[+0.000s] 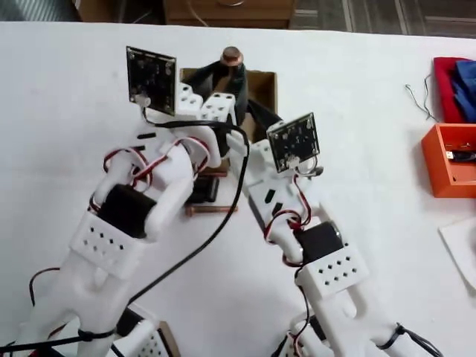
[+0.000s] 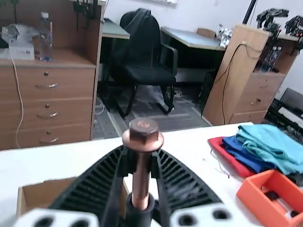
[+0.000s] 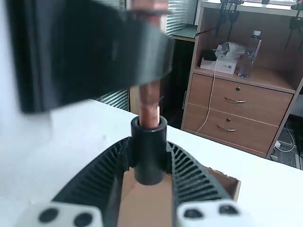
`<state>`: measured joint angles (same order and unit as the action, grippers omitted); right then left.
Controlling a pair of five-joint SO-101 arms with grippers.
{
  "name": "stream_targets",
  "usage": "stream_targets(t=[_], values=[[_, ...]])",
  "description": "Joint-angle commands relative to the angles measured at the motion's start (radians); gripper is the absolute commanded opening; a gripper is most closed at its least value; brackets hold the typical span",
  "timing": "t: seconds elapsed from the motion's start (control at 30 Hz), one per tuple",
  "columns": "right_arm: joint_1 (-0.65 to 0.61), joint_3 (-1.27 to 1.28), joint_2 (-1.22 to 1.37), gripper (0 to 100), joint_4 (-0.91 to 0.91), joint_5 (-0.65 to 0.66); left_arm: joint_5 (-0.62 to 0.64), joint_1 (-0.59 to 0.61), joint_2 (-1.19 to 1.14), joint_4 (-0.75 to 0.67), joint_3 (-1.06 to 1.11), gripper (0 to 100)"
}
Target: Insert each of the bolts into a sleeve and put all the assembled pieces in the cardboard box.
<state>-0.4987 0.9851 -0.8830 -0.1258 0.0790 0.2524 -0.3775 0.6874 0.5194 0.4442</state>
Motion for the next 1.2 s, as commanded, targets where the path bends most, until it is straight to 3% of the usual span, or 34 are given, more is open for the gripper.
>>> stream_targets(t=[0.0, 0.2, 0.47, 1.17], values=[[-0.002, -0.014, -0.041, 2.2, 0.027, 0.008, -0.006, -0.018, 0.005, 0.074, -0.007, 3], [-0.002, -0.014, -0.041, 2.2, 0.027, 0.008, -0.006, -0.014, 0.005, 0.143, -0.008, 4], [-0.002, -0.014, -0.041, 2.2, 0.027, 0.008, 0.002, -0.014, 0.005, 0.183, -0.016, 29], [-0.002, -0.014, -0.042, 2.2, 0.027, 0.008, -0.005, 0.092, 0.015, 0.189, -0.019, 29]])
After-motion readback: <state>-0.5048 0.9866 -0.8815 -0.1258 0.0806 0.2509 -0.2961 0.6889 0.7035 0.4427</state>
